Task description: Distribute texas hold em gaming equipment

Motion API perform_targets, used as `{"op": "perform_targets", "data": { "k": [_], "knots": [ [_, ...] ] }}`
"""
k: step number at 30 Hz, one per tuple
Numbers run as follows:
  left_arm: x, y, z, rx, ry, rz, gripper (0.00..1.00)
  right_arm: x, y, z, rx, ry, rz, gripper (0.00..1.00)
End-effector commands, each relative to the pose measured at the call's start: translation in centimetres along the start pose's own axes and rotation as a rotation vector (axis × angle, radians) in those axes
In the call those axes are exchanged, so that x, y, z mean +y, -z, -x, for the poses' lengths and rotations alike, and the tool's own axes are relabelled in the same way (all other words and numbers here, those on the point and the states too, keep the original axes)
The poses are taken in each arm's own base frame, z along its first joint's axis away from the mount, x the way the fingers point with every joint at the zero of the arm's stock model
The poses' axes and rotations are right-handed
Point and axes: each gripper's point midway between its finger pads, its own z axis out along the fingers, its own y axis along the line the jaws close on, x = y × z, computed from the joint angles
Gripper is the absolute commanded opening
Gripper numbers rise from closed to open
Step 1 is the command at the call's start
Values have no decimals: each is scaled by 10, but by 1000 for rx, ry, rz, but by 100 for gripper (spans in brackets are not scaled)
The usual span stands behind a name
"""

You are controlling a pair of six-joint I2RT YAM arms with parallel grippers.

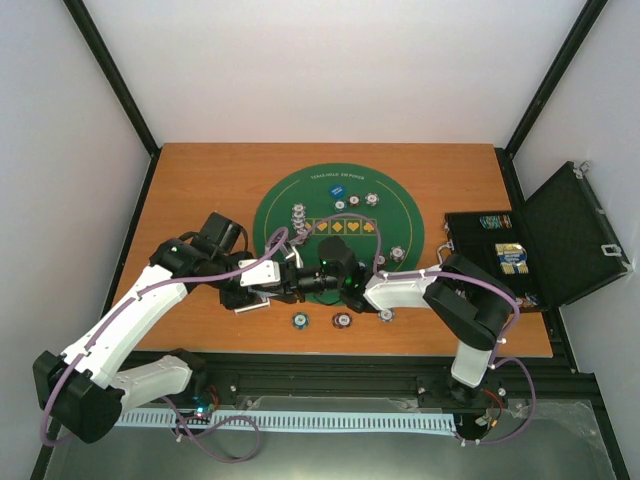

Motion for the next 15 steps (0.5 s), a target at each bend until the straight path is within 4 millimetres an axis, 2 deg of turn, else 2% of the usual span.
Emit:
{"op": "perform_targets", "data": {
  "k": [1,3,5,8,11,12,14,15],
  "knots": [
    [-3,3,6,-23,-49,-2,3,-2,1,1,-15,-12,8,41],
    [-4,2,4,-16,-52,-8,3,-4,3,4,-20,-18,1,40],
    [-4,2,3,-10,-53,-5,4,-6,5,8,-27,-22,-10,35],
    [-2,4,3,-9,-55,5,6,-12,7,9,-27,-29,-36,19],
    [-1,5,3,-8,-52,14,14,-14,8,9,-27,-30,-42,4],
    [1,7,4,-11,-47,21,20,-14,8,9,-27,-31,-45,3],
    [2,7,6,-16,-29,26,50,-17,9,8,-28,-33,-51,3],
    [2,9,8,-22,-18,24,60,-17,9,7,-27,-35,-51,3]
  ]
}}
